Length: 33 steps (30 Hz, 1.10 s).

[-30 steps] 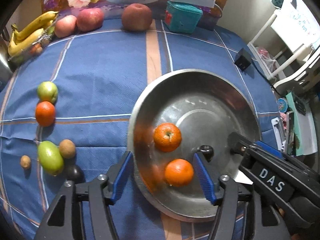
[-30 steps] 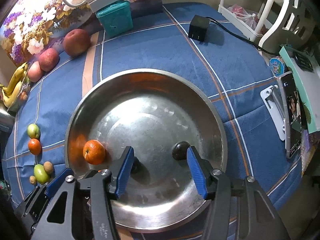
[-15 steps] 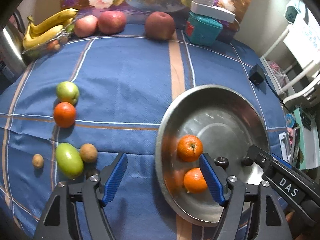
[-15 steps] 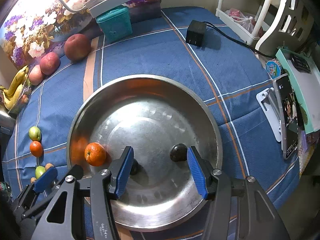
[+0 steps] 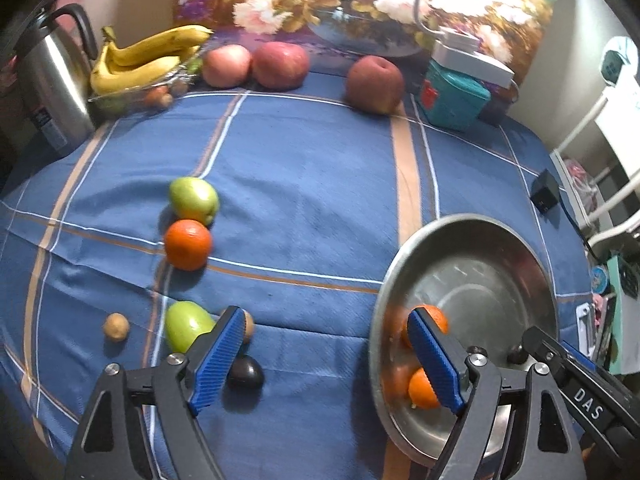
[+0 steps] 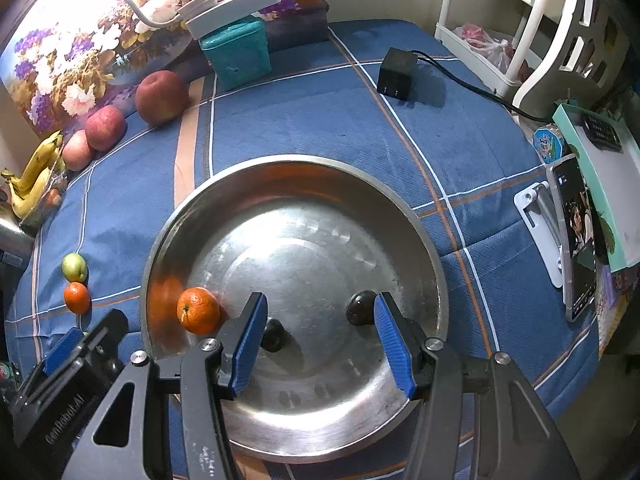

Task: Organize fruits
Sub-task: 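Withdraw both open tools from the plate toward the remaining fruits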

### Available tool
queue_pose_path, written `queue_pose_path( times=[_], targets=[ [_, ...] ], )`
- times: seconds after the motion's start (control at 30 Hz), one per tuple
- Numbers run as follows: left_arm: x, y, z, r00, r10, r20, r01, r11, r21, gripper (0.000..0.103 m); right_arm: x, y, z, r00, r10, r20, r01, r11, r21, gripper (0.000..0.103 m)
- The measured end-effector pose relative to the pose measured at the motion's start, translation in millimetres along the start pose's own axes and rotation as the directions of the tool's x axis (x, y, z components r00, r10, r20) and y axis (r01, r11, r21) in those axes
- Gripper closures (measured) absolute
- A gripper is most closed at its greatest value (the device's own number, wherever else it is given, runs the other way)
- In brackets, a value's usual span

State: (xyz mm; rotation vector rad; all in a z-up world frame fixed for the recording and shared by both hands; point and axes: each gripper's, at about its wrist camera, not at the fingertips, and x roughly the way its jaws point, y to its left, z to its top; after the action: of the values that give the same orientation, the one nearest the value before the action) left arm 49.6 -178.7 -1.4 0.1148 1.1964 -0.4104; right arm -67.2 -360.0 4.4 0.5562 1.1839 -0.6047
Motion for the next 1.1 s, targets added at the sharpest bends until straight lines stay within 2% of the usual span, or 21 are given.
queue_pose_path(
  times=[0.37,0.5,0.53,0.57,0.6,0.67,0.83,0.93,1.1],
  targets=[
    [-3.9,17.1,3.6,1.000,0.022,0.015,-0.022,0.999,-0.041,0.015,-3.5,6.7,-1.6,1.000,0.002,0.010,-0.002,1.000,-0.018,0.046],
    [-1.8,16.1,3.3,0.998,0.057,0.020,-0.056,0.998,-0.029,0.000,-3.3,8.0,-2.2,1.000,-0.002,0.008,0.002,1.000,-0.019,0.046],
    [-1.1,16.1,3.7,0.997,0.072,0.023,-0.071,0.997,-0.025,0.000,-2.8,8.4,-2.0,1.000,-0.005,0.007,0.005,1.000,-0.020,0.046],
    [-0.4,16.0,3.4,0.996,0.084,0.024,-0.083,0.996,-0.021,0.000,-1.7,9.2,-1.8,1.000,-0.012,0.003,0.013,1.000,-0.026,0.042],
    [0.7,16.0,3.2,0.995,0.096,0.024,-0.096,0.995,-0.018,0.000,0.0,10.7,-1.5,1.000,-0.026,0.000,0.026,0.999,-0.037,0.032],
    [2.5,17.2,2.4,0.993,0.112,0.021,-0.112,0.994,-0.015,0.000,2.2,13.4,-2.0,0.998,-0.055,0.004,0.055,0.997,-0.060,0.025],
    [4.0,20.2,1.7,0.990,0.141,0.024,-0.140,0.990,-0.011,0.000,5.4,16.3,-2.5,0.996,-0.085,0.007,0.086,0.992,-0.089,0.024],
    [3.9,22.1,1.1,0.984,0.174,0.042,-0.174,0.985,-0.006,0.000,5.1,17.2,-2.3,0.995,-0.096,0.015,0.097,0.991,-0.097,0.015],
    [2.7,26.6,2.0,0.981,0.185,0.052,-0.185,0.983,-0.012,0.000,2.5,16.9,-2.0,0.996,-0.090,0.029,0.092,0.992,-0.087,0.009]
  ],
)
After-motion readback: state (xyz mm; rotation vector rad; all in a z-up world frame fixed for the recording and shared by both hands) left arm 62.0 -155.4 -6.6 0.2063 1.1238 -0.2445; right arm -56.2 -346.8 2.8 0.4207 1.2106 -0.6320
